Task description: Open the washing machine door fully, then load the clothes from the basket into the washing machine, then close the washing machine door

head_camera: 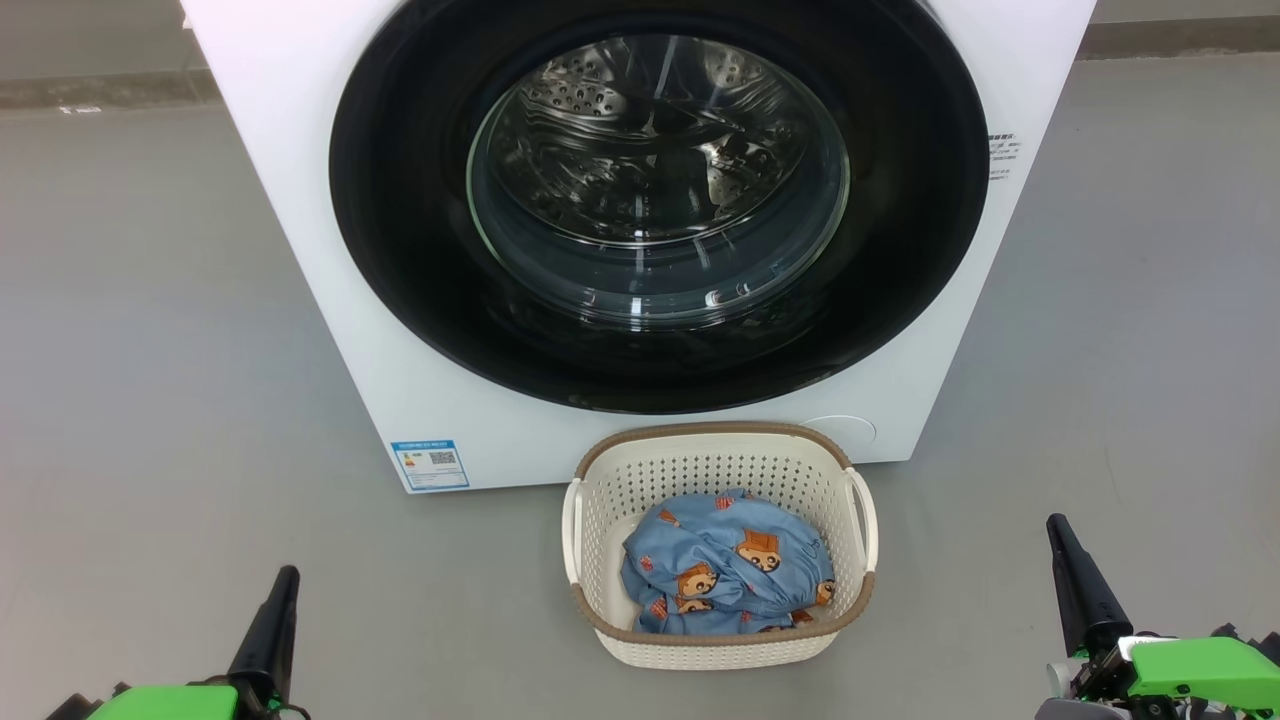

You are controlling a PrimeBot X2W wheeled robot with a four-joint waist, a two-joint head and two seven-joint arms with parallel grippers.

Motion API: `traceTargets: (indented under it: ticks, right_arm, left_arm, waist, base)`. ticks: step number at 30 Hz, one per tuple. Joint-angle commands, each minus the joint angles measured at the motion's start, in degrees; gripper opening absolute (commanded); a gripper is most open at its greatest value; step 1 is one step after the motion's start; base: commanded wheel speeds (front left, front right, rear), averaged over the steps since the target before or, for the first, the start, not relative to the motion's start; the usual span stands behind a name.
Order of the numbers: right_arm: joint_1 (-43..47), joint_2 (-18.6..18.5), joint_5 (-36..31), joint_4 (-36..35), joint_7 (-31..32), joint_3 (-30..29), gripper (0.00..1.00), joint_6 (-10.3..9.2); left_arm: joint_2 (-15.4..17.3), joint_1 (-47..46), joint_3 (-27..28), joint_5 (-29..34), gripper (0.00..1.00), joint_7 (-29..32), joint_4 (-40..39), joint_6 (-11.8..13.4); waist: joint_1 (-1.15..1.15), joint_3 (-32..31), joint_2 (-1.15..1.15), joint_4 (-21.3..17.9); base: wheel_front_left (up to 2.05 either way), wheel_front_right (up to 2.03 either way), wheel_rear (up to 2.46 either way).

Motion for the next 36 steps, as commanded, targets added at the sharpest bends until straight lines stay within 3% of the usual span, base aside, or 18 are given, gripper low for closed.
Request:
traceTargets:
  ticks: [1, 36]
  right_arm:
    - [-2.5, -0.2, -0.7, -1.4, 0.4, 1.4, 0.0, 0.09]
    - [-2.5, -0.2, -0.7, -1.4, 0.4, 1.4, 0.0, 0.09]
  left_arm:
    - [0.6, -2.5, 2.0, 0.8, 0.0, 0.4, -1.4, -0.4]
    - [0.6, -2.5, 2.0, 0.8, 0.0, 0.4, -1.4, -0.4]
  waist:
    - [0.0, 0.0, 0.0, 0.0]
    - [0.0, 0.0, 0.0, 0.0]
  base:
    - [0.0, 0.0, 0.0]
    - [0.0, 0.0, 0.0]
